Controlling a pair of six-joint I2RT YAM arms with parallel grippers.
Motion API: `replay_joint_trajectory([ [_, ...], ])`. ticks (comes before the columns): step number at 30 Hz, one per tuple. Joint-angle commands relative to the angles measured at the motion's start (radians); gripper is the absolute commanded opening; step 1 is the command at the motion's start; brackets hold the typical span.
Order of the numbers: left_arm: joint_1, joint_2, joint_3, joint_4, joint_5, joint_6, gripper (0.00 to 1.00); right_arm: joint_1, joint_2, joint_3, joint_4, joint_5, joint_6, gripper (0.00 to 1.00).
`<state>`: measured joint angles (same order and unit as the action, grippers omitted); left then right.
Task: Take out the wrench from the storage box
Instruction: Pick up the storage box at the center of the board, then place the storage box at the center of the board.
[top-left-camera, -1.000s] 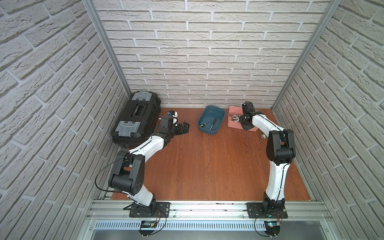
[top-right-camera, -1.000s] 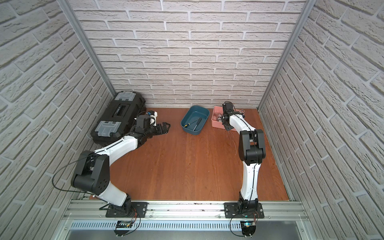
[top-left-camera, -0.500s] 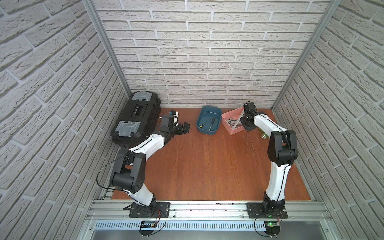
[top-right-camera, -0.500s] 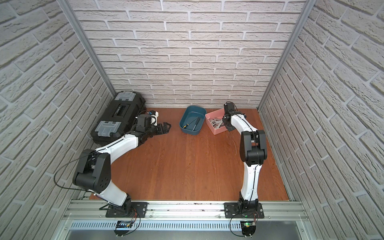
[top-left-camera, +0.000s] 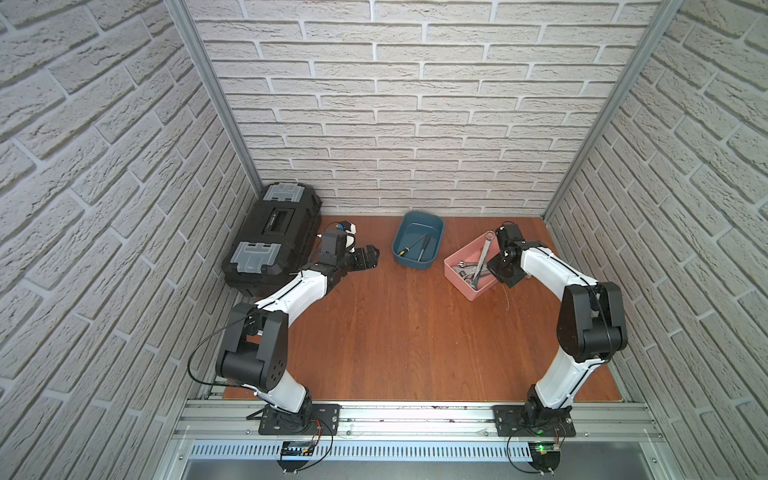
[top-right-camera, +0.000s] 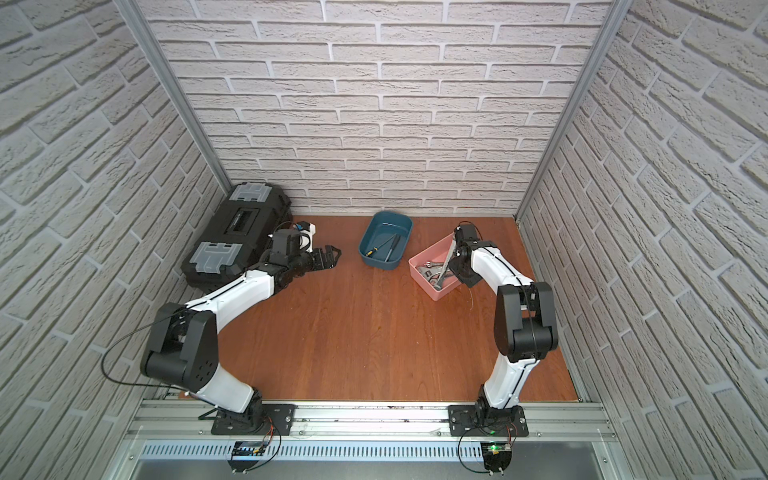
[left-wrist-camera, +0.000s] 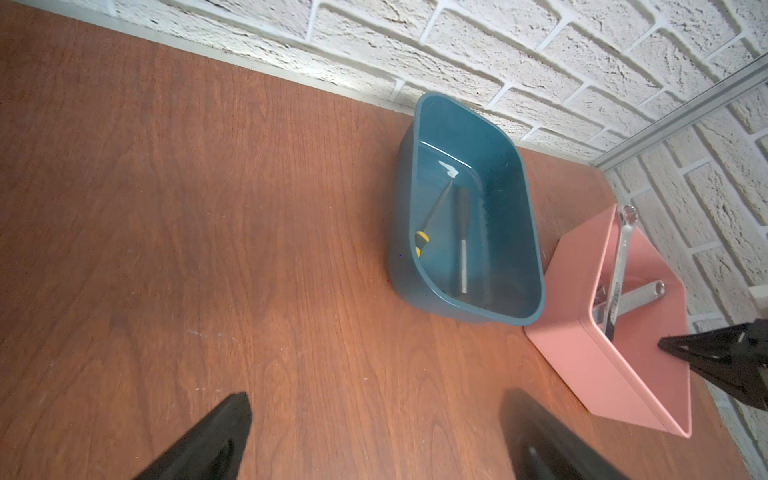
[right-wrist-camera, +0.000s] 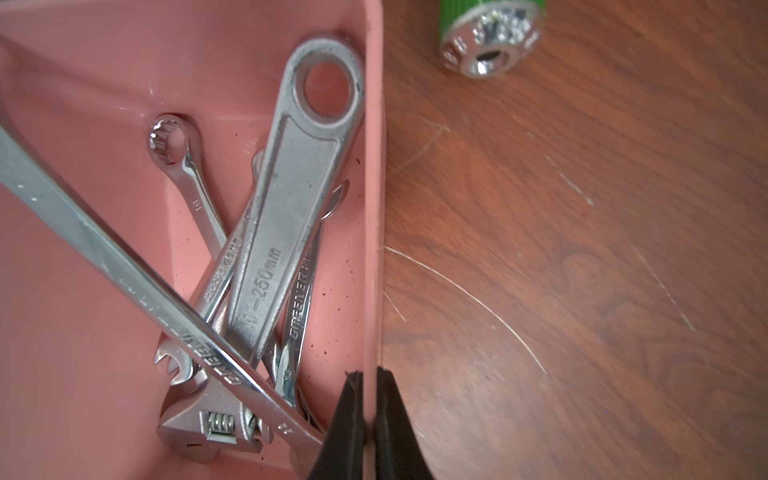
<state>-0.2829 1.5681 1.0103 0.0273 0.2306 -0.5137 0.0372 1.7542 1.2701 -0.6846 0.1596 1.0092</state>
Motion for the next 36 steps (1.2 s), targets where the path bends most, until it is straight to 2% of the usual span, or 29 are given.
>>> replay_joint_trajectory([
  [1, -0.008, -0.044, -0.022, -0.012, 0.013, 0.024, 0.98, 0.023, -0.111, -0.071, -0.008, -0.081, -0.112, 0.03],
  [8, -0.007, -0.087, -0.042, -0.052, 0.027, 0.032, 0.98, 0.106, -0.272, -0.247, 0.002, -0.141, -0.217, 0.03],
  [16, -0.009, -0.159, -0.078, -0.111, 0.038, 0.041, 0.98, 0.25, -0.358, -0.313, -0.008, -0.214, -0.31, 0.03],
  [21, -0.009, -0.213, -0.119, -0.138, 0.034, 0.048, 0.98, 0.352, -0.35, -0.302, -0.009, -0.246, -0.348, 0.02],
  [28, -0.01, -0.278, -0.165, -0.164, 0.021, 0.059, 0.98, 0.501, -0.276, -0.221, 0.005, -0.216, -0.335, 0.04],
  [36, -0.006, -0.345, -0.22, -0.162, -0.005, 0.051, 0.98, 0.565, -0.204, -0.159, 0.005, -0.203, -0.275, 0.06],
])
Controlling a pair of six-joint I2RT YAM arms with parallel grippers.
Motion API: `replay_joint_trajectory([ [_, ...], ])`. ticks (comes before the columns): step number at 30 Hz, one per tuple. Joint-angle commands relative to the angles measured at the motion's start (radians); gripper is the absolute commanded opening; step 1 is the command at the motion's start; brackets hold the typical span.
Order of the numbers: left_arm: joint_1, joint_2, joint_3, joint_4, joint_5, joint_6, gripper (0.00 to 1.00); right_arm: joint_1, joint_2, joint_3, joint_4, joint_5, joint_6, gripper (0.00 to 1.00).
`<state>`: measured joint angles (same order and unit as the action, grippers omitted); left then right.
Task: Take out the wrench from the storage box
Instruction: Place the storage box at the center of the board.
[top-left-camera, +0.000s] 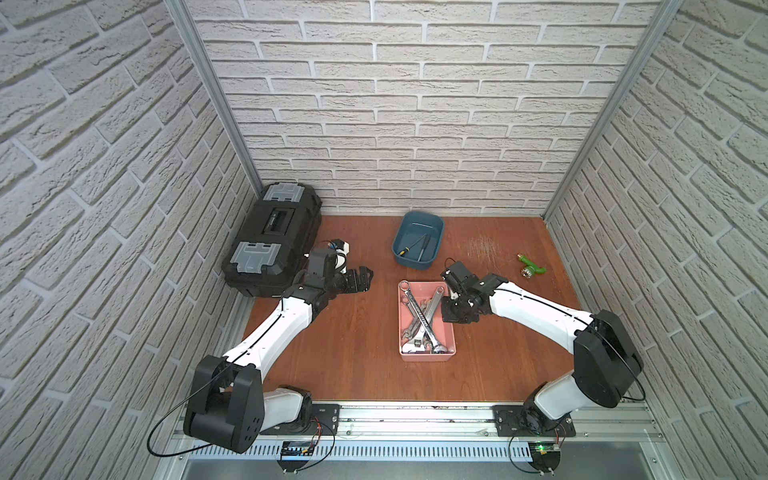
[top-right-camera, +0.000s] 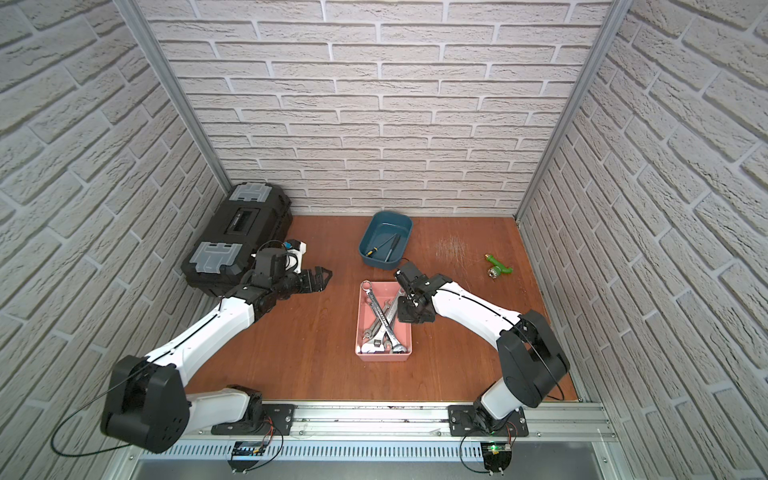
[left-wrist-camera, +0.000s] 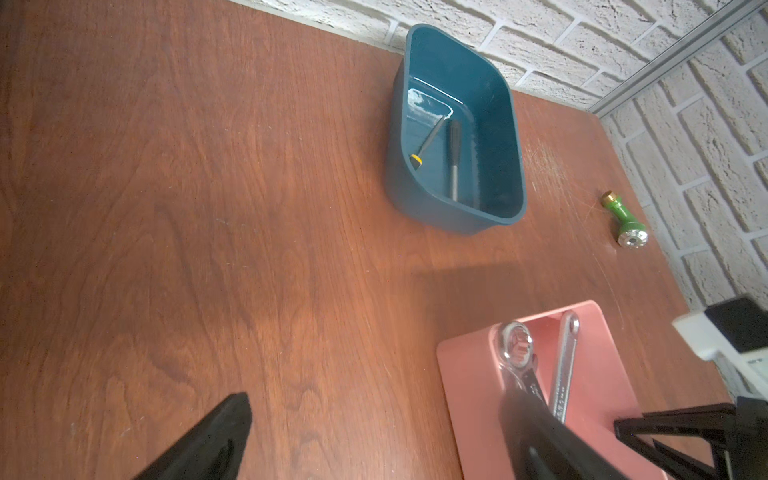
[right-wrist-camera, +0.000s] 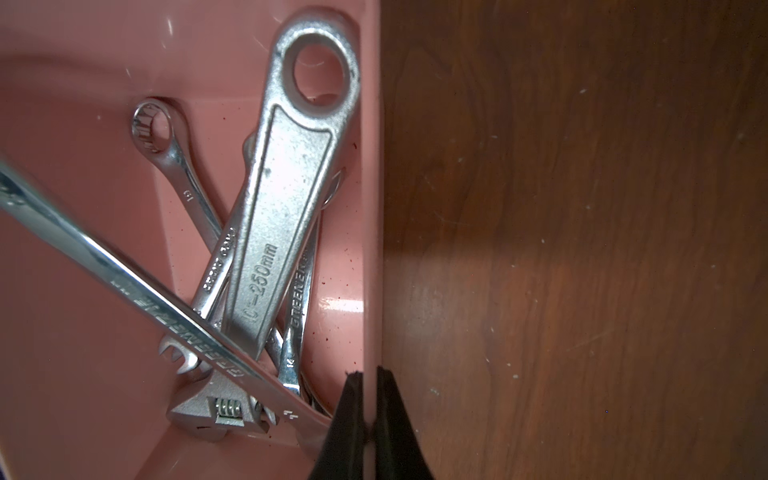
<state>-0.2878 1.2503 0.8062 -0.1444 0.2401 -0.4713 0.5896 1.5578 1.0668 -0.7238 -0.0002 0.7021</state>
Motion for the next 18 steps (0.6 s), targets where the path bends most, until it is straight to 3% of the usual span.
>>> replay_joint_trajectory([
  [1, -0.001, -0.031, -0.02, 0.009, -0.013, 0.007, 0.98, 0.016, -0.001, 0.054, 0.045, -0.044, 0.04, 0.07],
  [11, -0.001, -0.051, -0.036, 0.013, -0.008, -0.02, 0.98, 0.032, 0.012, 0.06, 0.048, -0.043, 0.084, 0.1],
  [18, -0.002, -0.062, -0.028, -0.002, -0.007, -0.019, 0.98, 0.033, -0.016, 0.062, 0.005, -0.011, 0.047, 0.28],
])
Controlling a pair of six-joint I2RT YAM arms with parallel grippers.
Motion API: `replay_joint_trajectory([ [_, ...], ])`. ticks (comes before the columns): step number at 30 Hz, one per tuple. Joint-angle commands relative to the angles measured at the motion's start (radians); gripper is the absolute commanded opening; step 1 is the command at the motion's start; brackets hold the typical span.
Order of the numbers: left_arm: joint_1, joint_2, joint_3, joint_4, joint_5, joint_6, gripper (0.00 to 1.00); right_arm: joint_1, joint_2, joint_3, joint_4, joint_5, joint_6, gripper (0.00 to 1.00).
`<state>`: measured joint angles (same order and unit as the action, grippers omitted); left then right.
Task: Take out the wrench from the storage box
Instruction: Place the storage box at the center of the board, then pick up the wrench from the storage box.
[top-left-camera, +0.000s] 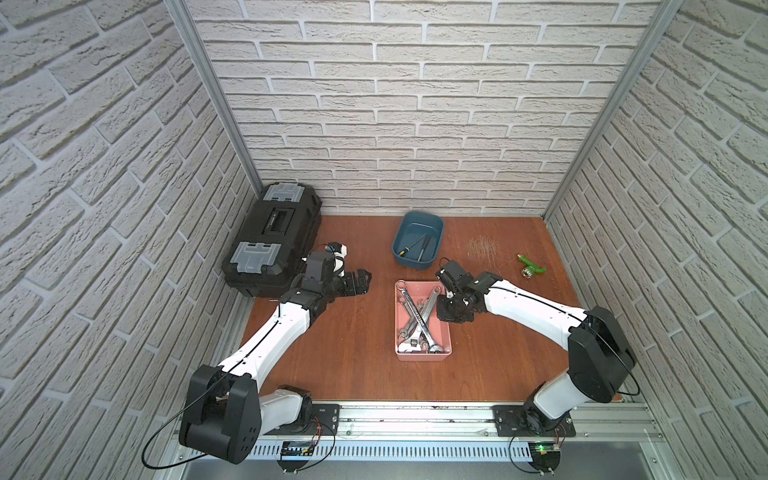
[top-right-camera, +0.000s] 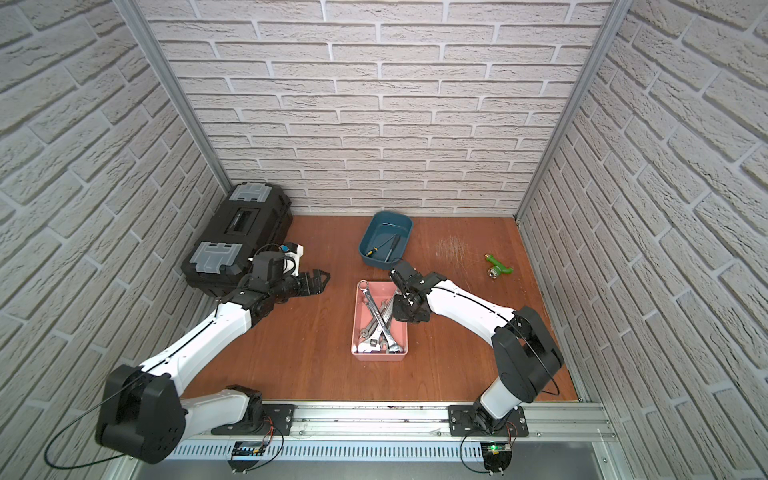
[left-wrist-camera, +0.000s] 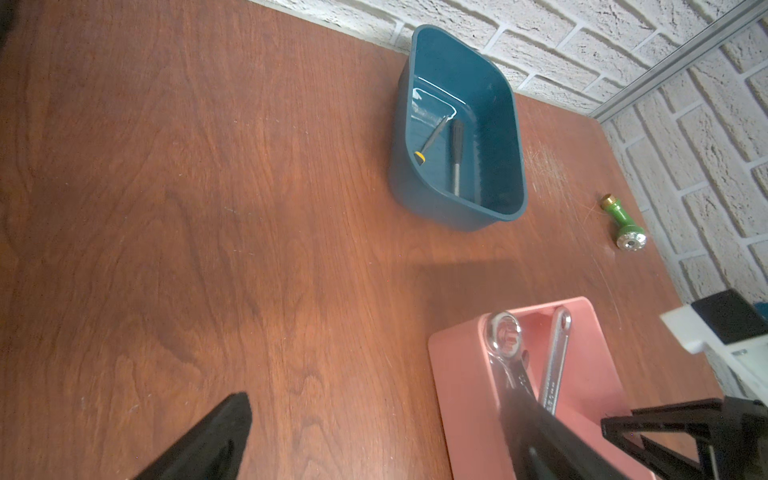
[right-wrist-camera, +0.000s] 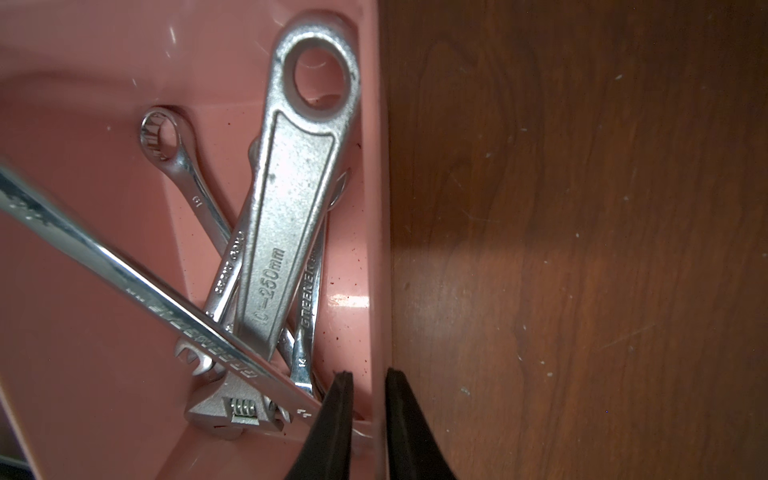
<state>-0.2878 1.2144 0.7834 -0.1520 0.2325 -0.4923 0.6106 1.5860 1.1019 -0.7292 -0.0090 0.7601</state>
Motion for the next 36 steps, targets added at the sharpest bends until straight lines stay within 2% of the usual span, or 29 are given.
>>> replay_joint_trajectory([
  [1, -0.003, -0.03, -0.001, -0.001, 0.0, 0.008, 0.98, 0.011, -0.051, 0.031, -0.003, 0.008, -0.026, 0.31],
  [7, 0.004, -0.051, 0.048, -0.088, 0.008, 0.067, 0.98, 0.011, -0.135, 0.056, -0.103, 0.077, -0.147, 0.41],
  [10, 0.009, -0.089, 0.051, -0.119, 0.037, 0.099, 0.98, 0.02, -0.184, 0.07, -0.108, 0.056, -0.246, 0.48],
  [13, 0.029, -0.145, 0.007, -0.08, 0.144, 0.11, 0.98, 0.041, -0.201, 0.084, -0.079, 0.005, -0.316, 0.55],
  [19, 0.063, -0.226, -0.077, -0.005, 0.325, 0.093, 0.98, 0.13, -0.15, 0.127, -0.012, -0.005, -0.383, 0.62],
  [25, -0.025, -0.258, -0.191, 0.123, 0.346, 0.049, 0.98, 0.166, -0.08, 0.104, 0.126, -0.003, -0.384, 0.62],
  [32, -0.144, -0.203, -0.257, 0.224, 0.301, 0.024, 0.98, 0.164, 0.011, 0.075, 0.207, 0.018, -0.419, 0.58],
  [36, -0.175, -0.178, -0.286, 0.288, 0.282, -0.01, 0.98, 0.163, 0.051, 0.051, 0.241, 0.033, -0.435, 0.55],
])
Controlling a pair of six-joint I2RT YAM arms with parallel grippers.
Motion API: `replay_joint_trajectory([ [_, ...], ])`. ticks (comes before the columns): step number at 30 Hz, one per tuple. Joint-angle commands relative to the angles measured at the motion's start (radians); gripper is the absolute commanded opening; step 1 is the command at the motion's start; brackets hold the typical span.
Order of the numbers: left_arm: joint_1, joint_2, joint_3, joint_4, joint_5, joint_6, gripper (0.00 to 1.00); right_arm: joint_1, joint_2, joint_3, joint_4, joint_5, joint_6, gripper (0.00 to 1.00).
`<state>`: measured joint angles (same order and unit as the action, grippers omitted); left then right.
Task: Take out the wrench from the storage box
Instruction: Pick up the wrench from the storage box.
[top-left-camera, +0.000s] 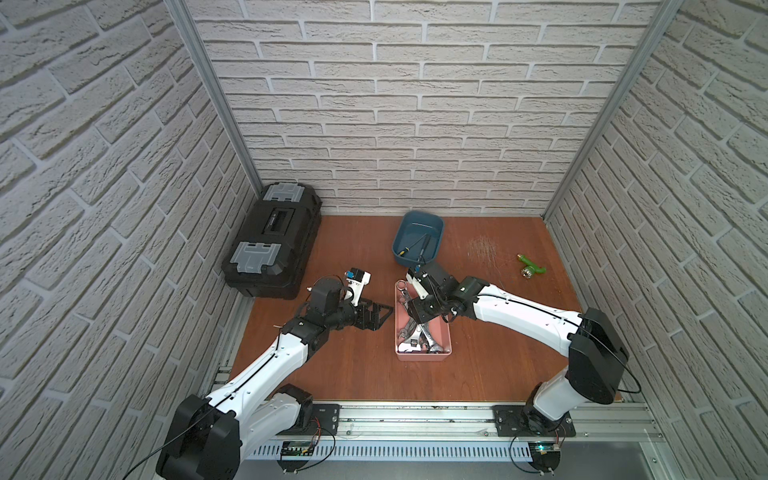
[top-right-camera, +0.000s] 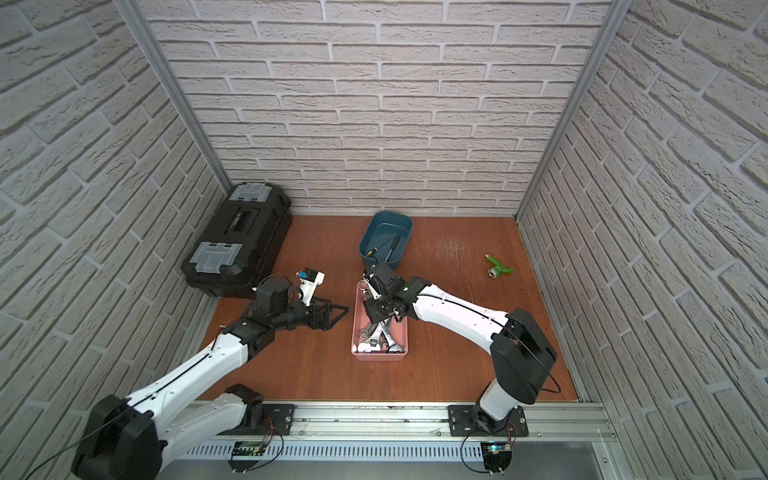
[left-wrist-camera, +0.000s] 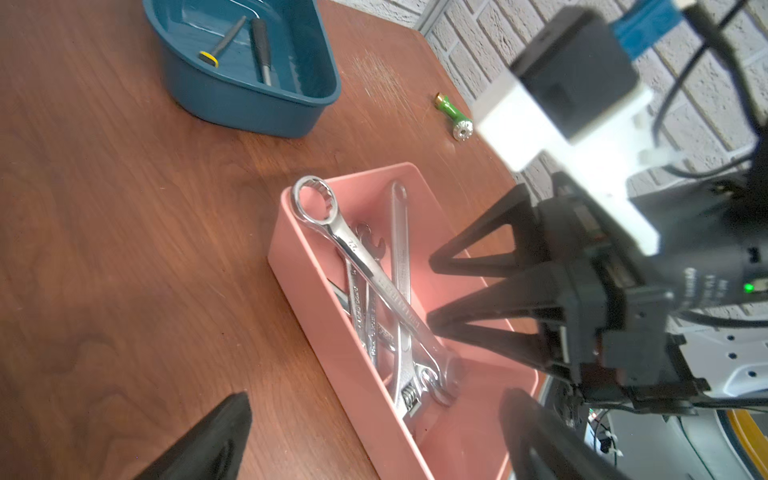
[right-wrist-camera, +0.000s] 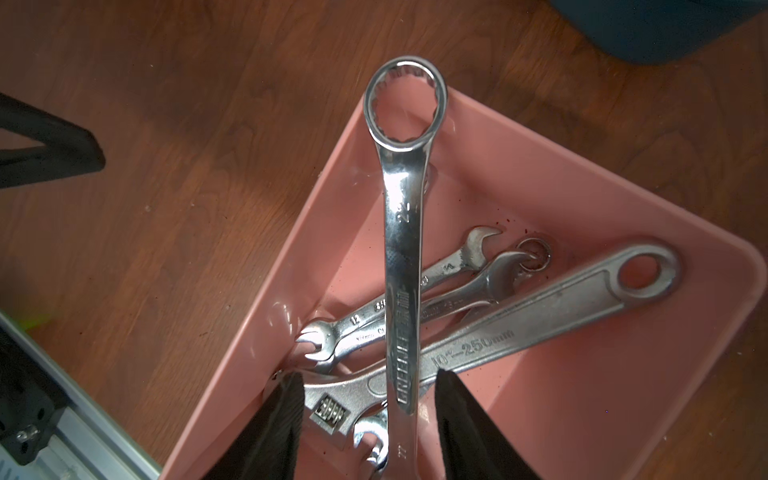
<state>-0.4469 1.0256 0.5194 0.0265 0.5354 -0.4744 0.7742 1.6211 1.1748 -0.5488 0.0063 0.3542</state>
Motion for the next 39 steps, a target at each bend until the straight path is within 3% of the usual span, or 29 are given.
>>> replay_joint_trajectory([
  [1, -0.025, 0.018, -0.028, 0.12, -0.028, -0.032, 0.98, -0.001, 0.027, -0.028, 0.071, 0.024, -0.031, 0.54],
  [22, -0.049, 0.05, -0.024, 0.107, -0.089, -0.023, 0.98, 0.0, 0.147, -0.037, 0.135, 0.142, -0.034, 0.31],
  [31, -0.049, 0.047, -0.018, 0.085, -0.1, -0.005, 0.98, 0.002, 0.108, -0.019, 0.114, 0.132, 0.011, 0.08],
  [39, -0.045, 0.041, -0.012, 0.068, -0.101, 0.003, 0.98, 0.002, 0.026, -0.008, 0.094, 0.109, 0.067, 0.03],
])
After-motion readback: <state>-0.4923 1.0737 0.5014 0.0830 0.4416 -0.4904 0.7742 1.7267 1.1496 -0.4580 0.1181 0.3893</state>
